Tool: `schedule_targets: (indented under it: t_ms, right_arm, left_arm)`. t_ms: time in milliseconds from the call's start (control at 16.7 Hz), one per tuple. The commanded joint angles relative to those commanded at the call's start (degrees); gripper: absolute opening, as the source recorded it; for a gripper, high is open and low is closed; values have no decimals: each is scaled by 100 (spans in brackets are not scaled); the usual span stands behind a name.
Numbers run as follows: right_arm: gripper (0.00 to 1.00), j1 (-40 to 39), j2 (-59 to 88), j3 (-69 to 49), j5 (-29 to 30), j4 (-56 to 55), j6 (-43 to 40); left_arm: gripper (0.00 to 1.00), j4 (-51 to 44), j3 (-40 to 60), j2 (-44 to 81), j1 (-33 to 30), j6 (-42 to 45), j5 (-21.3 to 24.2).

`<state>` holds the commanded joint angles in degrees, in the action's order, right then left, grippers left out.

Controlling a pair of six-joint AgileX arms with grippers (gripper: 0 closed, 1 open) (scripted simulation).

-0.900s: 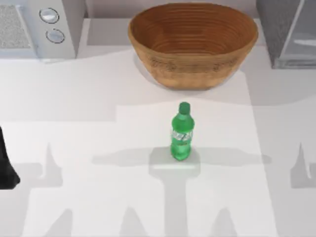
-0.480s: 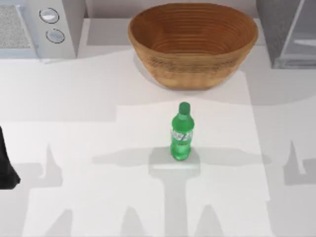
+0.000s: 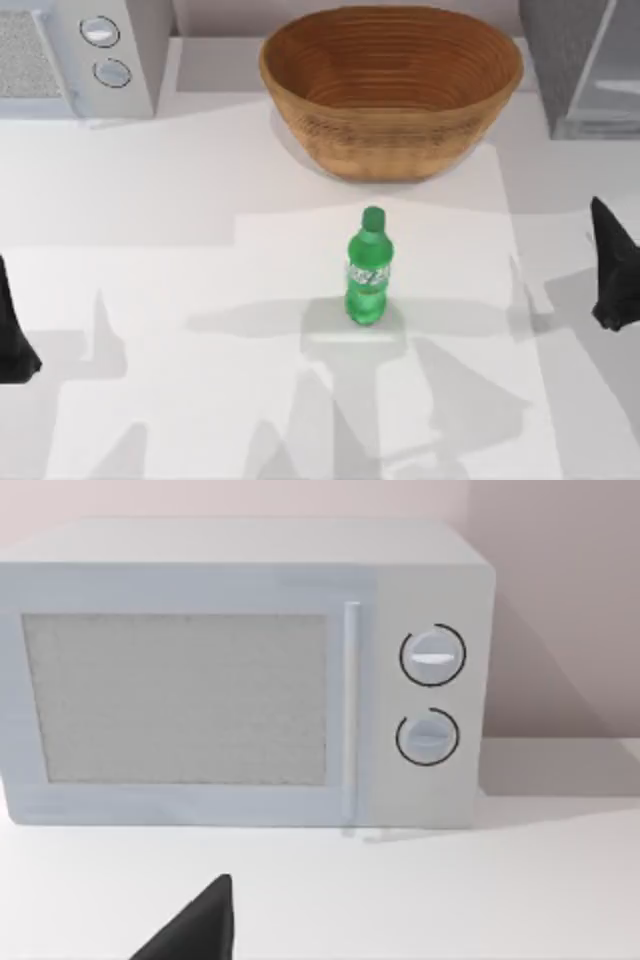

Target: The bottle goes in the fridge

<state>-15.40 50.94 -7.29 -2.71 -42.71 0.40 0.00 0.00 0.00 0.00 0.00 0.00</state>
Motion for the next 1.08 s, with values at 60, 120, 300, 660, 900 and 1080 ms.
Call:
schedule_targets:
  t_ms: [60, 120, 300, 660, 900, 1080]
  right_arm:
    - [100, -176, 649, -103, -33, -508, 2]
    - [100, -354, 1298, -206, -68, -1016, 3]
    - [100, -877, 3175, -503, -173, -2498, -4]
    - [100, -1729, 6107, -930, -339, -4833, -32]
    - [100, -2040, 7147, -1039, -391, -5659, -37]
    - [100, -2096, 7339, -1053, -399, -5816, -37]
  left_arm:
    - [100, 0, 0, 0, 0, 0, 0]
    - [100, 0, 0, 0, 0, 0, 0]
    - [100, 0, 0, 0, 0, 0, 0]
    - [100, 0, 0, 0, 0, 0, 0]
    - [100, 0, 0, 0, 0, 0, 0]
    - [100, 0, 0, 0, 0, 0, 0]
